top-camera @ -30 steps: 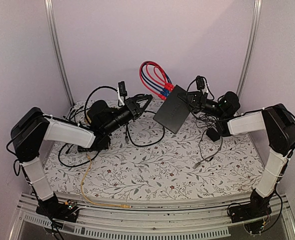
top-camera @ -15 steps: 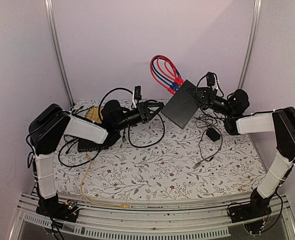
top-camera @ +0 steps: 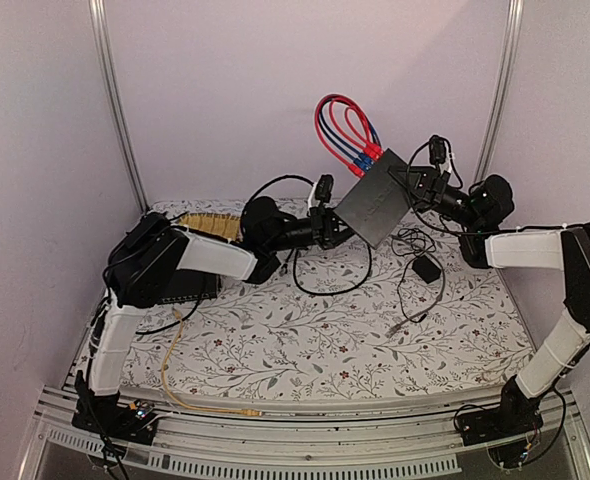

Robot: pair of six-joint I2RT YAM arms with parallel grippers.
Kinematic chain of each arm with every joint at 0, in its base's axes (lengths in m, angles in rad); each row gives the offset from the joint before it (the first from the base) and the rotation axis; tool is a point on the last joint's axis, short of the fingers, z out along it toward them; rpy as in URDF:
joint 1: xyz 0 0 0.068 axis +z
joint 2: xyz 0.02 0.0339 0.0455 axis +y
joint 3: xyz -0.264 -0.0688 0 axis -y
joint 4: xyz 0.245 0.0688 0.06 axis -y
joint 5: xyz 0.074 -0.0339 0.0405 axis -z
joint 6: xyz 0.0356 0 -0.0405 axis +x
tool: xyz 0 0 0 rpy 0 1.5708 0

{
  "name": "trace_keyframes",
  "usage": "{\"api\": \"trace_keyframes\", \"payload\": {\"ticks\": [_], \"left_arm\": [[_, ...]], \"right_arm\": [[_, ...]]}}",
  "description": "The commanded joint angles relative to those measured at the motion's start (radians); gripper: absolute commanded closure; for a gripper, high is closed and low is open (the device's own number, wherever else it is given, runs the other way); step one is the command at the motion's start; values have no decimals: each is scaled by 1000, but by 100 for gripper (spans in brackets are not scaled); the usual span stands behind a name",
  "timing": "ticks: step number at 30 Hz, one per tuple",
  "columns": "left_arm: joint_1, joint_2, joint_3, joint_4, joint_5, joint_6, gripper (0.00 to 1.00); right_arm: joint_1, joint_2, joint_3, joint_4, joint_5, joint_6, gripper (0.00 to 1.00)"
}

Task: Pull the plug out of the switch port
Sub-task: Place the connector at the corner of the board.

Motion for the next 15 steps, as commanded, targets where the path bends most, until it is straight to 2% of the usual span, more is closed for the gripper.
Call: {"api": "trace_keyframes", "payload": {"ticks": [1, 11, 15], "left_arm": [[-43, 73, 127, -1, 127, -43, 100], [-83, 251, 362, 30, 197, -170, 100], [-93, 290, 411, 21, 228, -183, 100]], "right_arm": [[-10, -83, 4, 82, 32, -9, 99], [-29, -141, -20, 58, 14, -14, 99], [-36, -166, -17, 18, -6, -28, 99]]}}
